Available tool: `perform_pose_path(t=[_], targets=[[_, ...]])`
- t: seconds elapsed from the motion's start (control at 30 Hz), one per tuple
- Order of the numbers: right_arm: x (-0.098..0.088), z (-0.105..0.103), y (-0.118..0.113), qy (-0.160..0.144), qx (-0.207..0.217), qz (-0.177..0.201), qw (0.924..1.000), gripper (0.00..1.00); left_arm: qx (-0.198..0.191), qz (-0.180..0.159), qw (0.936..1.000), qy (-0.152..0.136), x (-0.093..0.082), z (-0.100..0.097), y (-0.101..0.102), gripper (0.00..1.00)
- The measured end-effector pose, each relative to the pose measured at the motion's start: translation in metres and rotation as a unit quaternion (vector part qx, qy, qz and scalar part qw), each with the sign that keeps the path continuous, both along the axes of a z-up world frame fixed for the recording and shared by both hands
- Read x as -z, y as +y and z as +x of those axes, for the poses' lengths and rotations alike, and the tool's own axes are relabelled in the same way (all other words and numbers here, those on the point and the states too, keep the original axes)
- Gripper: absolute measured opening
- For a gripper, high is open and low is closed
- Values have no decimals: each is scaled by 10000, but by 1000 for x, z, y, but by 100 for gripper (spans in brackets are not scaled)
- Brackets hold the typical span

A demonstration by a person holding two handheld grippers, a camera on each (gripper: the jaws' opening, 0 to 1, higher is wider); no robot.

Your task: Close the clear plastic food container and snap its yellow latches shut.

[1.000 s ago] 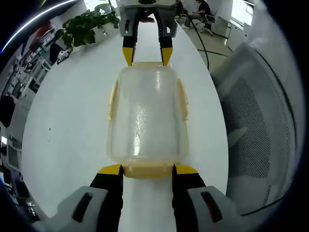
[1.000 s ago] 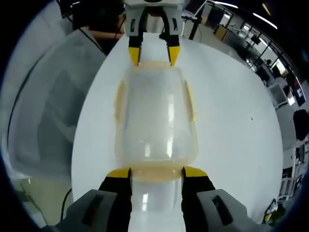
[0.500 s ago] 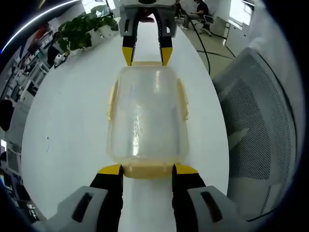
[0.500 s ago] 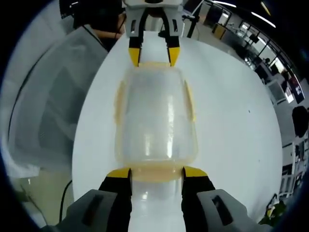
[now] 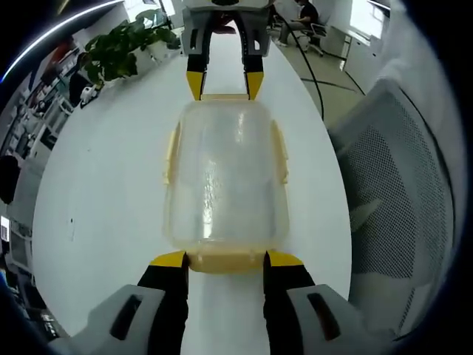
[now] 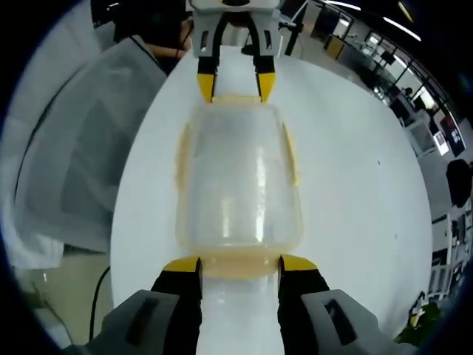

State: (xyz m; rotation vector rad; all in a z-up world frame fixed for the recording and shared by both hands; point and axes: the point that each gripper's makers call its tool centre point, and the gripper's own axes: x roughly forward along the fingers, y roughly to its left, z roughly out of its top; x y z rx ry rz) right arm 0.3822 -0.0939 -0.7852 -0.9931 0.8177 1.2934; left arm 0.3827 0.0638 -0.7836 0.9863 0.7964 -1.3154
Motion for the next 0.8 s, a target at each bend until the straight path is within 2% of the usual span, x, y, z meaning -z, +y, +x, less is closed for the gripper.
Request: perform_pose_path(t=[0.8], targets=[[1, 1, -29, 24, -3, -7, 10000, 38, -29, -32, 10000, 16, -1, 0, -29, 38]])
